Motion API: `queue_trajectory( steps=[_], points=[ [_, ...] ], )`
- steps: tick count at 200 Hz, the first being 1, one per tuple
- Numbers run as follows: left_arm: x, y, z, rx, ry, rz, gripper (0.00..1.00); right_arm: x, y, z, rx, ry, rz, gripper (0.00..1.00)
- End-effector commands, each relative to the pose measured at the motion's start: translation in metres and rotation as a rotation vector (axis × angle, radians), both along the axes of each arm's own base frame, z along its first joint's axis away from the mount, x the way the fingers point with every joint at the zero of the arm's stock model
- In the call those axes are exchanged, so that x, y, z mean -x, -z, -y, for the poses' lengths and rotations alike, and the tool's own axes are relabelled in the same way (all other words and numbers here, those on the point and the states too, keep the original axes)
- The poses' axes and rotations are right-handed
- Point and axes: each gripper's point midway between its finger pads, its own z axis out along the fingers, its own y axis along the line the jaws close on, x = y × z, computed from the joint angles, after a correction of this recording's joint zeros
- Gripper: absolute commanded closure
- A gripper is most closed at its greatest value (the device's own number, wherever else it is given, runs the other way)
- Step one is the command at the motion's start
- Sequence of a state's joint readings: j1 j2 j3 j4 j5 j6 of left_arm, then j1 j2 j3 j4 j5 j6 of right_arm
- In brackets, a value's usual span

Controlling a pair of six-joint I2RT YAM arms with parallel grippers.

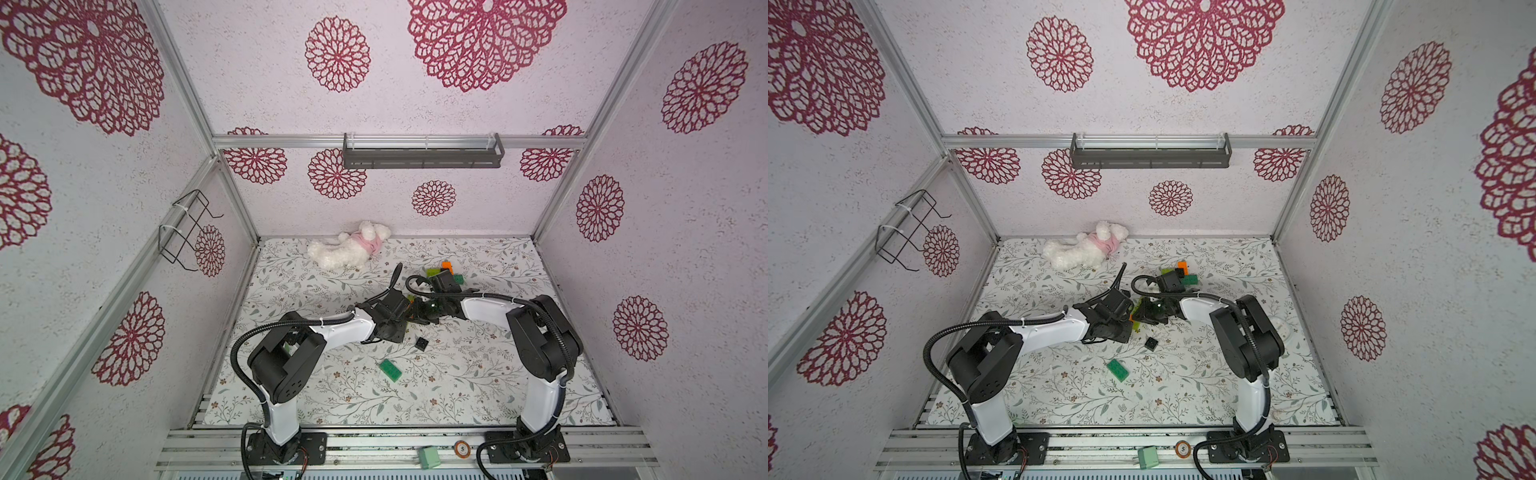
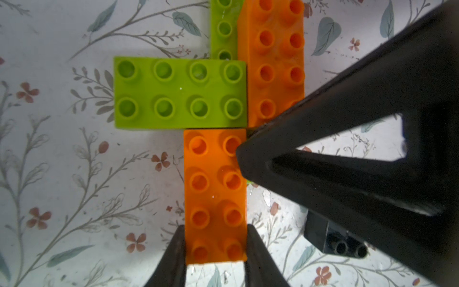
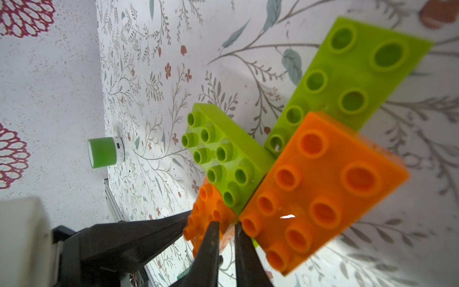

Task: Assemble a small pinwheel with lego
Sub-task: Assemble the lego brick with the lego brick.

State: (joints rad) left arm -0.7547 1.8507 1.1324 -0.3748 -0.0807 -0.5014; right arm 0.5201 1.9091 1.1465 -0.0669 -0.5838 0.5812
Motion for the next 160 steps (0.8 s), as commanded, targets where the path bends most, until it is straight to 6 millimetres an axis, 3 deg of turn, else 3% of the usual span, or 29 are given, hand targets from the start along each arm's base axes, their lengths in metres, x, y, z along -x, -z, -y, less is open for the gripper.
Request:
queue_trajectory(
  steps=[1,34,99,160],
  points=[
    [-0.005,0.001,0.004,-0.013,0.009,0.012,0.79,-0.006,-0.012,-0.006,-0.039,0.011,0.006,0.84],
    [-0.004,0.001,0.004,-0.018,0.010,0.012,0.78,-0.015,-0.028,0.000,-0.024,0.043,0.063,0.85],
    [-0.004,0.001,0.005,-0.022,0.016,0.011,0.77,-0.020,-0.042,-0.011,-0.078,0.024,0.066,0.86],
    [-0.004,0.002,0.006,-0.021,0.017,0.012,0.77,-0.020,-0.018,-0.013,-0.068,0.021,0.019,0.87]
  ],
)
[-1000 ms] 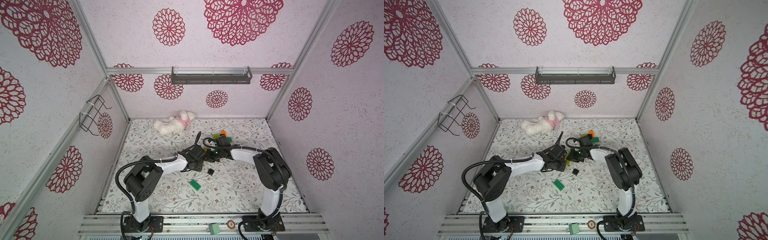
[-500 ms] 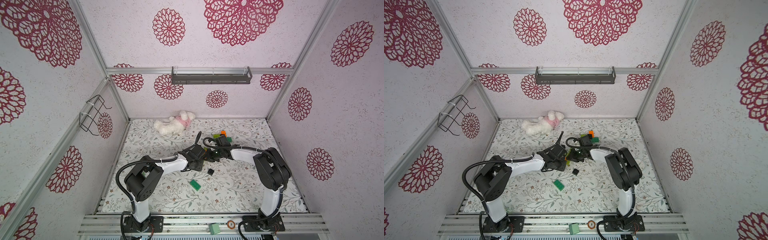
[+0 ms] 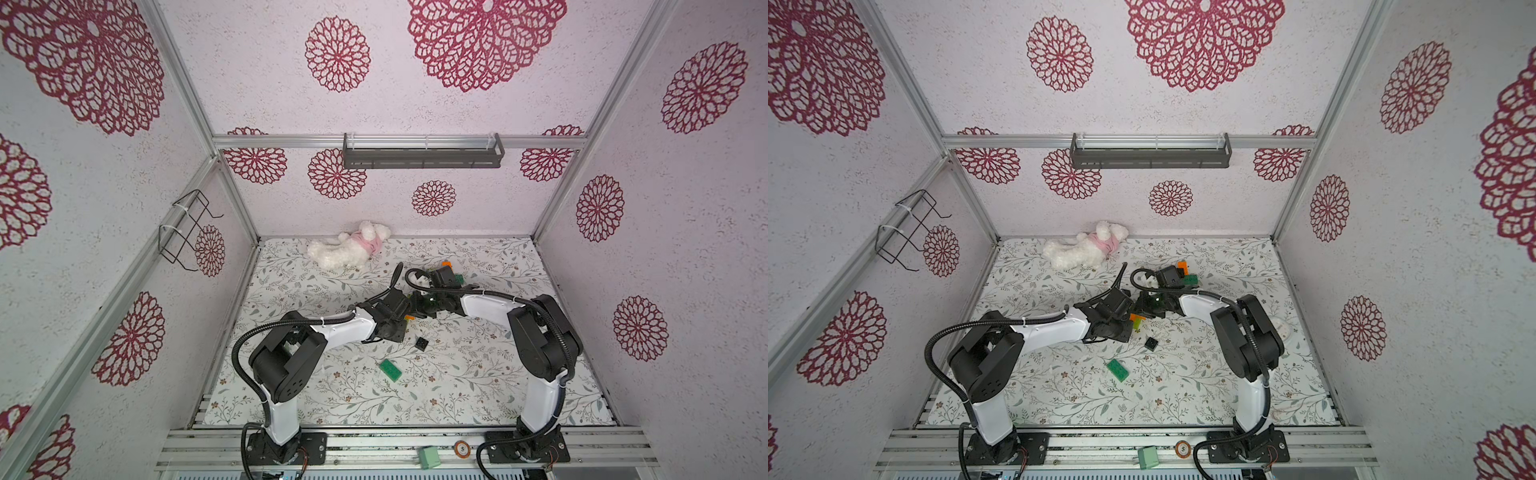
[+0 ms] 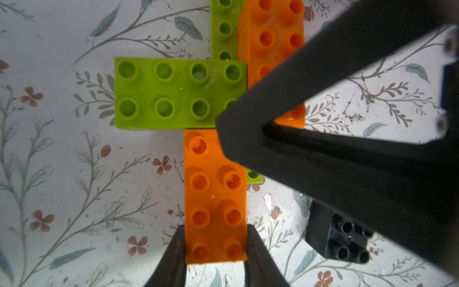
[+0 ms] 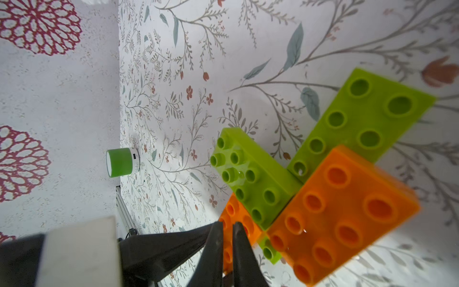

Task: Assemble a small pinwheel with lego
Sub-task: Assemble the lego brick with the lego brick.

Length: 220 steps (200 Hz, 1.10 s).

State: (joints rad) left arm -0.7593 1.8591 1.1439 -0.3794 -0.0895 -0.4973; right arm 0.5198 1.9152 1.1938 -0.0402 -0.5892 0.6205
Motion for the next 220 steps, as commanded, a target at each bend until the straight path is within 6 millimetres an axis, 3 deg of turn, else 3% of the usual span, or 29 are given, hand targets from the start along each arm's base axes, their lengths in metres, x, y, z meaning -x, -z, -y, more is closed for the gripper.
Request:
queue_trajectory(
  steps=[1,45,134,220],
  points=[
    [-0.003,0.001,0.004,-0.013,0.012,0.007,0.77,-0.004,0.000,-0.004,-0.025,-0.003,-0.009,0.87],
    [-0.004,0.001,0.005,-0.015,0.016,0.008,0.76,0.004,0.020,0.000,0.020,-0.010,-0.045,0.87],
    [-0.008,-0.002,0.003,-0.030,0.013,0.021,0.73,0.034,0.074,0.038,0.238,0.019,-0.128,0.90],
    [-0.012,-0.012,0.004,-0.013,-0.001,0.041,0.65,0.044,0.095,0.058,0.324,0.056,-0.145,0.92]
  ],
)
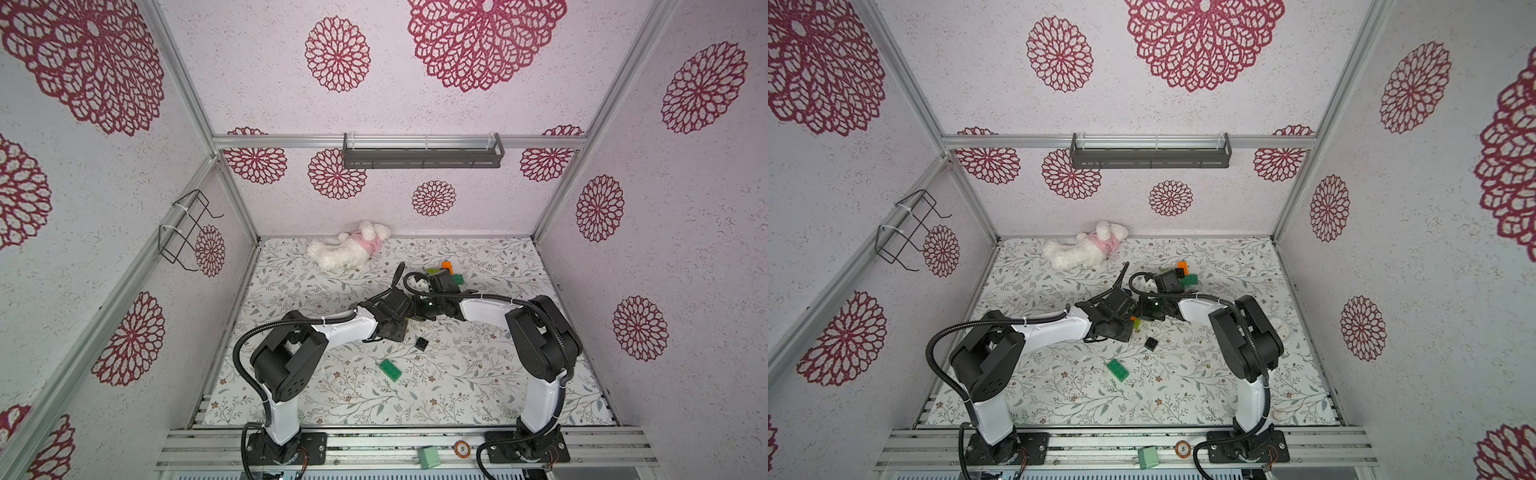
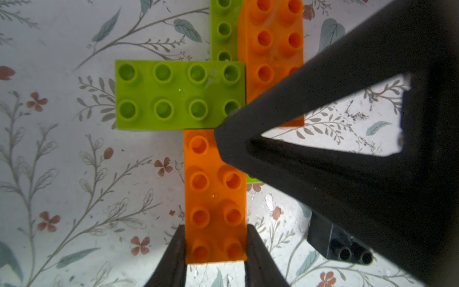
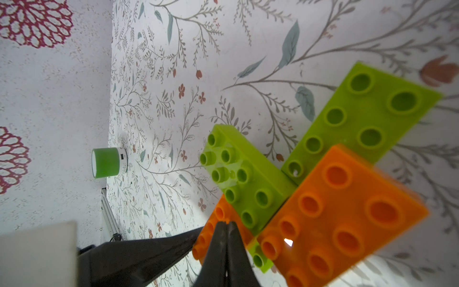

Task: Assemble a small pinwheel with lego
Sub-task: Assemble the lego brick with the lego brick.

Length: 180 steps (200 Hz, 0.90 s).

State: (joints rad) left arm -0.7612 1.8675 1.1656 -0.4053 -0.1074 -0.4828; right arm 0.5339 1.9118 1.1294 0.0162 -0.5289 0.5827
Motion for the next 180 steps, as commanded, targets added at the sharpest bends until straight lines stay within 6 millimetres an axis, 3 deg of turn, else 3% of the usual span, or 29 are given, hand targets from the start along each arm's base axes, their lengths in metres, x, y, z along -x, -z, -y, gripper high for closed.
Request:
queue_trajectory(
  steps=[1,65,135,180],
  points=[
    [-0.010,-0.011,0.005,0.013,-0.007,0.036,0.65,0.039,0.078,0.053,0.273,0.067,-0.192,0.92],
    [-0.013,-0.019,0.003,0.051,-0.025,0.045,0.56,0.037,0.072,0.048,0.247,0.064,-0.180,0.92],
    [-0.011,-0.041,-0.010,0.135,-0.065,0.075,0.45,0.015,0.027,0.015,0.121,0.033,-0.109,0.90],
    [-0.012,-0.074,-0.034,0.213,-0.138,0.138,0.39,-0.007,-0.008,-0.005,0.044,0.030,-0.050,0.81]
  ],
)
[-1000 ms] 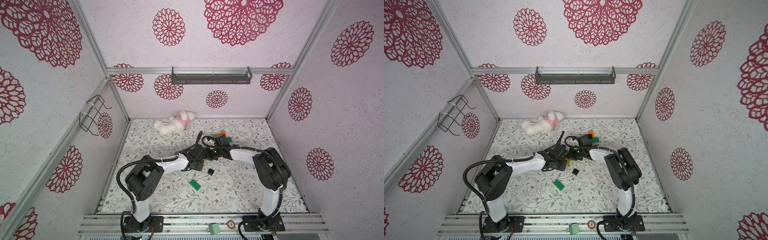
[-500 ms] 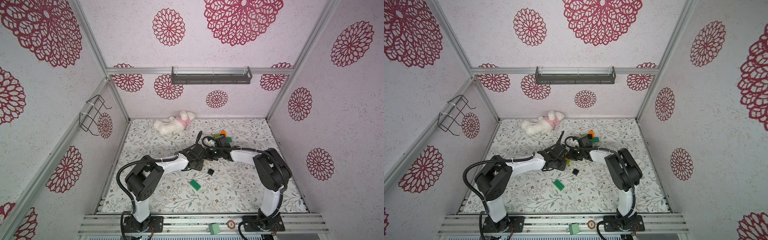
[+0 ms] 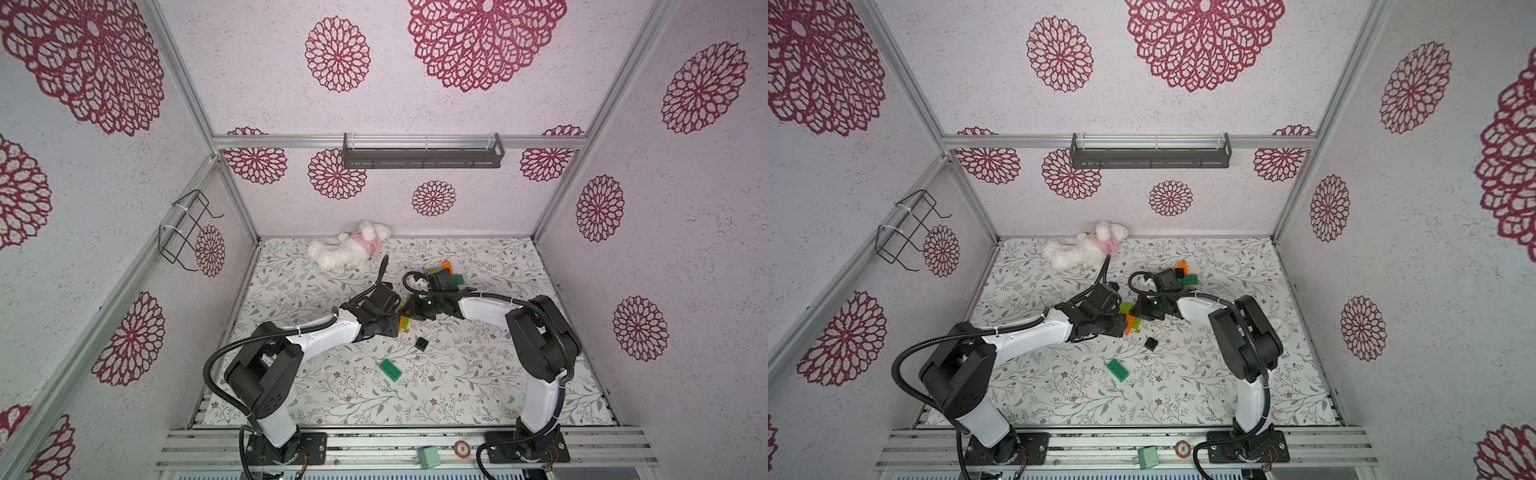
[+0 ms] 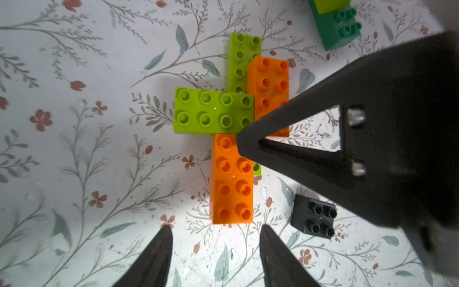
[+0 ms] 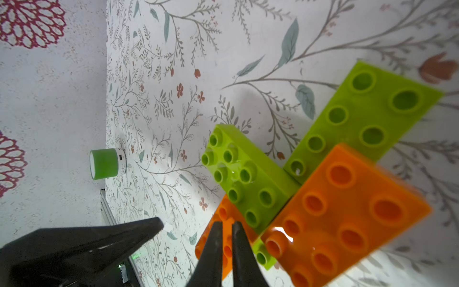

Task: Assemble a small pinwheel with lego
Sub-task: Assemble the lego brick with the lego brick.

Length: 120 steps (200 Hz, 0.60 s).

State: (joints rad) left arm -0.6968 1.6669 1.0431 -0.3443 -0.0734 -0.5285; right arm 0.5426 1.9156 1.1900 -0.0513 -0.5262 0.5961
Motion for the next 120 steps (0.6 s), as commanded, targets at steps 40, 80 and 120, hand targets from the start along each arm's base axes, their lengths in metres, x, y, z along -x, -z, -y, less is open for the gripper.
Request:
queue_trajectory(
  steps=[40,80,120],
  points=[
    [-0.010,-0.055,-0.032,0.114,-0.109,0.123,0.33,-0.018,-0.027,-0.010,-0.010,0.018,0.018,0.67],
    [-0.005,-0.086,-0.060,0.151,-0.180,0.217,0.25,-0.012,-0.051,0.005,0.017,0.031,0.080,0.45],
    [0.009,-0.130,-0.097,0.191,-0.270,0.376,0.03,0.004,-0.032,0.047,0.144,0.087,0.072,0.19]
  ],
)
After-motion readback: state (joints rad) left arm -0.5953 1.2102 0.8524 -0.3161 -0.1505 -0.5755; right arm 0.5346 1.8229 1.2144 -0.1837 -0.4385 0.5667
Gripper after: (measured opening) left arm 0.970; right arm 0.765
